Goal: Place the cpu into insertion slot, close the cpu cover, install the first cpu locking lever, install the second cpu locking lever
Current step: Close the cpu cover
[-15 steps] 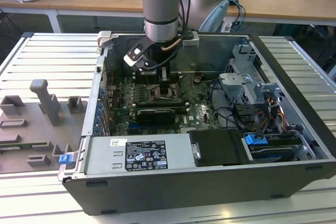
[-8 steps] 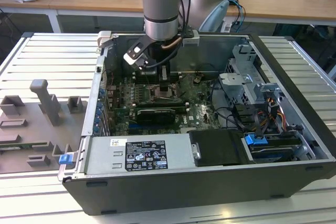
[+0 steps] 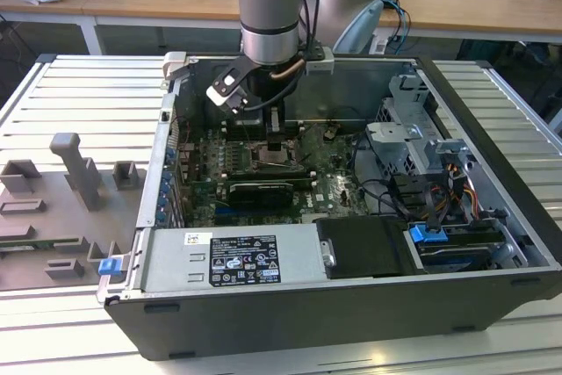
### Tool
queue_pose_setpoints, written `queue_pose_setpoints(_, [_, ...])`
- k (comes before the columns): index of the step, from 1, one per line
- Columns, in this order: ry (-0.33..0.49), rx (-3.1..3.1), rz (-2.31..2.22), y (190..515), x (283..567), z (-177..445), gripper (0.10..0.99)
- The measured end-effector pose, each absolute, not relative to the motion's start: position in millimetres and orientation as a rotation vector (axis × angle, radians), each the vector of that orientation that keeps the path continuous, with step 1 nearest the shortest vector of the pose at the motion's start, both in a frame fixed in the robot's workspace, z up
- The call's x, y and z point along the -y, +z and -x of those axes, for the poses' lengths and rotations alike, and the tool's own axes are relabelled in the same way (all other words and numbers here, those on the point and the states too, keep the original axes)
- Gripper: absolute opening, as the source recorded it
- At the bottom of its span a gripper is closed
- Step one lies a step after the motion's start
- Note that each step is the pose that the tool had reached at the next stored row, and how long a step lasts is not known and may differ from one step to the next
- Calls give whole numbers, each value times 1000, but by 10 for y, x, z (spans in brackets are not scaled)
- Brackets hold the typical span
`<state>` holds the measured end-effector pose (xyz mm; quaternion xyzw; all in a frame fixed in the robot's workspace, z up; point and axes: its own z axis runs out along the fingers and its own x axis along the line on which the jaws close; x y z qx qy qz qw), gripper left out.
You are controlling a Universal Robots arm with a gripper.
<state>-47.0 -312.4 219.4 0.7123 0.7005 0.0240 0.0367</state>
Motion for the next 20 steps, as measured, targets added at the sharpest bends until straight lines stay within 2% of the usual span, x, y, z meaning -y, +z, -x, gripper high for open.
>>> queue_pose_setpoints(20, [73,-2149,-2189,2251,3124,470,169])
